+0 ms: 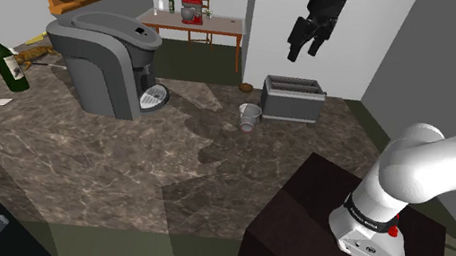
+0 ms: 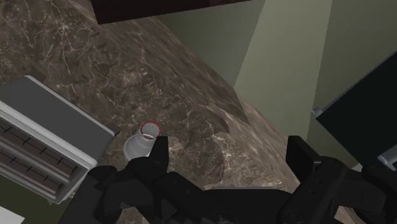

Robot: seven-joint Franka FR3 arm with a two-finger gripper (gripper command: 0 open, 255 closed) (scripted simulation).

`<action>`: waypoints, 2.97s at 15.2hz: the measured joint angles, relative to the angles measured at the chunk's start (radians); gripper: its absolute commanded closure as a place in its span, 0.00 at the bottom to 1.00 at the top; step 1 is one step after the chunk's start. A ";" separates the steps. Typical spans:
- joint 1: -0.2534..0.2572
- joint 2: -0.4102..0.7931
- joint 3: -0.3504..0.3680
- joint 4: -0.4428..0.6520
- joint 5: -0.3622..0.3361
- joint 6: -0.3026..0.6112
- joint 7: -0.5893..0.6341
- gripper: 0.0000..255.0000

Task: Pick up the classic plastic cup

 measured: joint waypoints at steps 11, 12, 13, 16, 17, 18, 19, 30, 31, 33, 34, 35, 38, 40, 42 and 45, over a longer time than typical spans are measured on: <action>-0.026 0.195 -0.039 -0.100 -0.052 0.265 -0.058 0.00; -0.030 0.224 -0.045 -0.100 -0.058 0.291 -0.065 0.00; -0.033 0.249 -0.048 -0.107 -0.063 0.321 -0.068 0.00; -0.042 0.338 -0.060 -0.112 -0.078 0.407 -0.082 0.00; -0.044 0.380 -0.062 -0.105 -0.083 0.438 -0.085 0.00; -0.049 0.424 -0.070 -0.092 -0.089 0.467 -0.094 0.00; -0.052 0.459 -0.073 -0.085 -0.093 0.492 -0.098 0.00; -0.086 0.856 -0.110 0.042 -0.136 0.736 -0.137 0.00; -0.087 0.885 -0.111 0.050 -0.140 0.753 -0.136 0.00; -0.096 0.963 -0.118 0.096 -0.144 0.782 -0.147 0.00; -0.097 1.004 -0.119 0.131 -0.145 0.785 -0.149 0.00; -0.099 1.042 -0.121 0.151 -0.148 0.801 -0.149 0.00; -0.109 1.158 -0.126 0.235 -0.151 0.826 -0.160 0.00; -0.115 1.220 -0.129 0.275 -0.153 0.844 -0.166 0.00; -0.119 1.251 -0.130 0.288 -0.153 0.862 -0.168 0.00; -0.120 1.288 -0.130 0.295 -0.153 0.892 -0.165 0.00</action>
